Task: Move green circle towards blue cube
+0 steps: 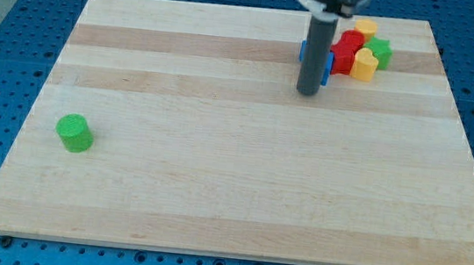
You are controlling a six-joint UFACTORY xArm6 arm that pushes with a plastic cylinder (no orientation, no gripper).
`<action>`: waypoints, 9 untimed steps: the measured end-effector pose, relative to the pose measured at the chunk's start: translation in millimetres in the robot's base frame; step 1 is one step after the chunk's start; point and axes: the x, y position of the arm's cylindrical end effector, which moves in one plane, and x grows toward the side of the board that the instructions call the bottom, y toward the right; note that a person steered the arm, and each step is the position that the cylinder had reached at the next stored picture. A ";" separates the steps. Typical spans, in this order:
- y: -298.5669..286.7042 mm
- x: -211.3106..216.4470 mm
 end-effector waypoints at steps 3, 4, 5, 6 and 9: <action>-212.1 163.6; -296.2 153.5; -332.6 122.9; -322.3 94.0; -213.5 61.9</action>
